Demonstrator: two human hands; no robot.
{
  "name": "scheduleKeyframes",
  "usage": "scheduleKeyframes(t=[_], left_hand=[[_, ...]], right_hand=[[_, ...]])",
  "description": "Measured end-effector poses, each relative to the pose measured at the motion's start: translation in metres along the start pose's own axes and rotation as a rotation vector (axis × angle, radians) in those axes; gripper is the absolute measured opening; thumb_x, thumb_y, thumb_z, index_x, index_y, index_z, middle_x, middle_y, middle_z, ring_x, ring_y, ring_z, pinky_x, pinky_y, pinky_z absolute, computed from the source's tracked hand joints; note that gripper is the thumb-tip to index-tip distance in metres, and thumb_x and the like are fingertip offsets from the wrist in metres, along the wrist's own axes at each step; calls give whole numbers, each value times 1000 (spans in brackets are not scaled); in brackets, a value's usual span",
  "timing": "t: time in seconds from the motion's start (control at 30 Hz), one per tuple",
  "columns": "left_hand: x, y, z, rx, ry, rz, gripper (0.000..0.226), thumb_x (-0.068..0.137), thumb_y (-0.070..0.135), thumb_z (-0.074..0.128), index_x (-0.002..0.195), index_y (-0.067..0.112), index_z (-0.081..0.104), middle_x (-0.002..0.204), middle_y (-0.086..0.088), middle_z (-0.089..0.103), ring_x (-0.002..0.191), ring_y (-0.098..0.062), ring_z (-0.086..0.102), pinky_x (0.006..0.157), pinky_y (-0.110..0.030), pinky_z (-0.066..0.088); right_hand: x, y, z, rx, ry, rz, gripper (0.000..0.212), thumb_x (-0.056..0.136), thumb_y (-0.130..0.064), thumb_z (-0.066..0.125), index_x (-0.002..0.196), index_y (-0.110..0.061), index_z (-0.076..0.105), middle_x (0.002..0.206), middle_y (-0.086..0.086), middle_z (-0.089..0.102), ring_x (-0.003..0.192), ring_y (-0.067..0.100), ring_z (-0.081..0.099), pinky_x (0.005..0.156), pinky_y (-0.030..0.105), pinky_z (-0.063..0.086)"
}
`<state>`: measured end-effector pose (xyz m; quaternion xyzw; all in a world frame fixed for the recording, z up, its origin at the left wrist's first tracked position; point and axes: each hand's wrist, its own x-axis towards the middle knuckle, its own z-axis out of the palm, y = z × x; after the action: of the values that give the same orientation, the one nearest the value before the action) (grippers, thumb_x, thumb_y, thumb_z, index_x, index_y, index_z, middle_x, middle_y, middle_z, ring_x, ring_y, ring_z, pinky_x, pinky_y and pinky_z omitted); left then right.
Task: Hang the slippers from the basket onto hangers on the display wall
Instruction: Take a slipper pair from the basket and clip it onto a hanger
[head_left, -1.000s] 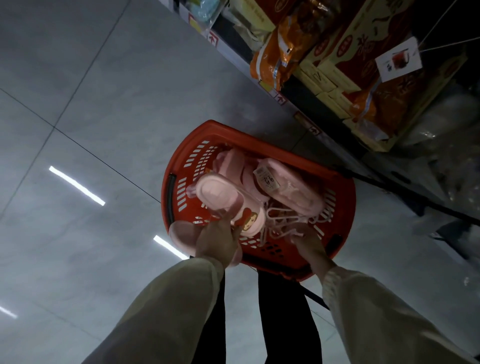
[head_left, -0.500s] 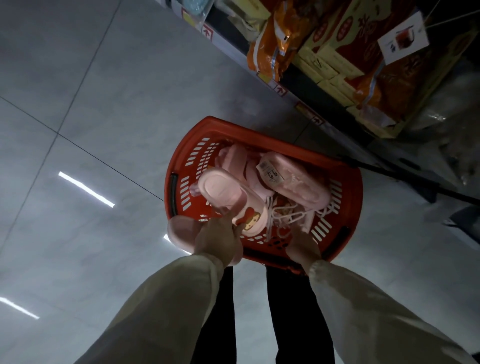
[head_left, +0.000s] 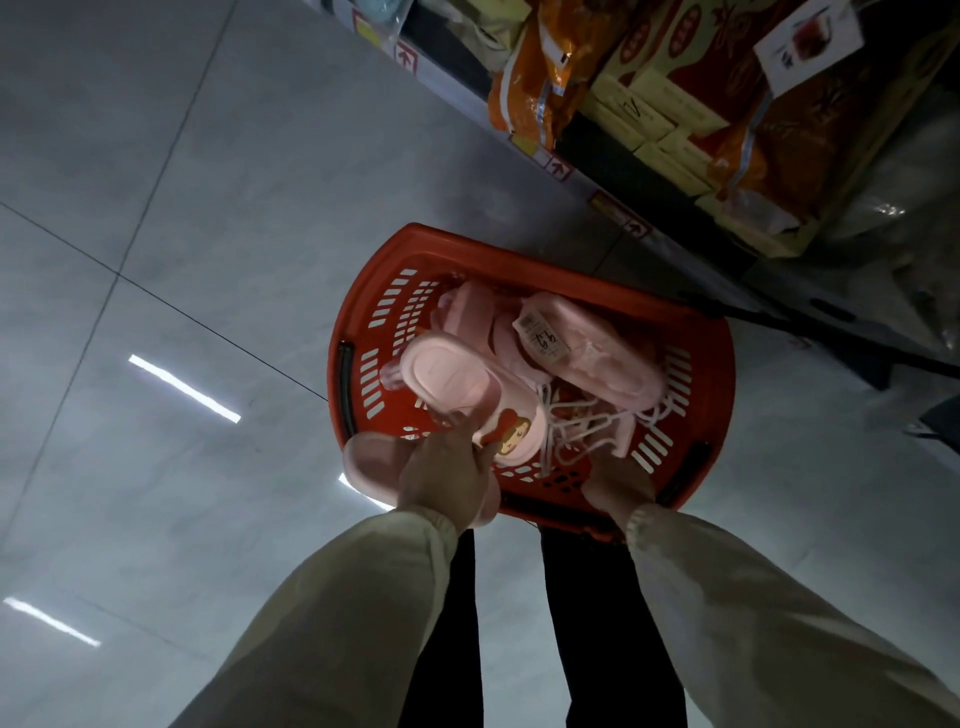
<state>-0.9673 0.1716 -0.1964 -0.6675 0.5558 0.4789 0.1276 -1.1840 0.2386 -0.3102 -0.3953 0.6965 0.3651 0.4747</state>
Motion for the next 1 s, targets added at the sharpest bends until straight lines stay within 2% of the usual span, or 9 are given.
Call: scheduleKeyframes(t=[0.07,0.13,0.23,0.33,0.4,0.57,0.7,0.8,1.0], left_hand=[[0,0,1,7,1,10,46,102,42,48,147,30,44,118,-4,70,111,-26,64,94,-37,47],[0,1,2,33,-4,1,45,103,43,47,144,27,47,118,-4,69,111,-26,63,92,-36,45],[0,4,2,40,-4,-3,44,103,44,46,143,26,49,120,-2,69,112,-23,63,92,-33,45],[-1,7,3,44,-9,3,45,102,45,46,144,29,47,120,-1,69,114,-22,62,93,-33,45],[-1,8,4,70,-14,0,45,102,44,47,144,28,48,120,-2,69,114,-23,62,92,-33,44],[-5,13,4,117,-28,12,45,103,44,45,145,28,46,114,-3,70,109,-24,63,87,-34,46],[-13,17,-2,107,-44,-19,44,103,47,43,142,28,48,114,-4,70,108,-25,64,88,-36,48],[-23,24,-10,59,-35,-23,44,102,47,45,141,27,50,114,-4,70,109,-27,63,86,-36,47],[-48,33,-31,76,-3,-29,45,103,46,43,144,29,47,113,-7,71,110,-29,63,86,-36,45]], right_hand=[[-3,4,-1,-107,-32,-30,65,99,-23,41,155,-5,14,141,20,51,129,35,51,102,39,42],[0,6,1,-89,5,-52,60,97,-24,45,151,-6,25,139,18,54,127,34,53,102,39,43],[11,-4,3,633,-150,90,46,94,-25,60,133,-1,52,125,19,64,110,34,64,95,41,53],[18,-19,6,1189,-185,204,20,95,-18,64,94,2,64,79,17,66,65,27,62,57,33,51],[22,-23,10,1125,-79,208,20,94,-18,60,85,0,63,71,17,63,63,31,62,55,36,52],[-6,-20,4,1016,88,275,23,101,-19,47,103,-3,63,100,16,66,92,33,66,86,45,56],[-40,-13,-13,1448,29,287,20,100,-5,42,114,-4,56,101,12,59,63,19,64,52,29,57],[-67,-12,-28,1666,-45,363,25,105,-6,30,98,-7,54,87,14,61,53,18,60,57,32,56],[-107,10,-47,1927,-197,386,31,98,-1,24,75,-14,41,40,-3,43,25,5,30,30,11,23]])
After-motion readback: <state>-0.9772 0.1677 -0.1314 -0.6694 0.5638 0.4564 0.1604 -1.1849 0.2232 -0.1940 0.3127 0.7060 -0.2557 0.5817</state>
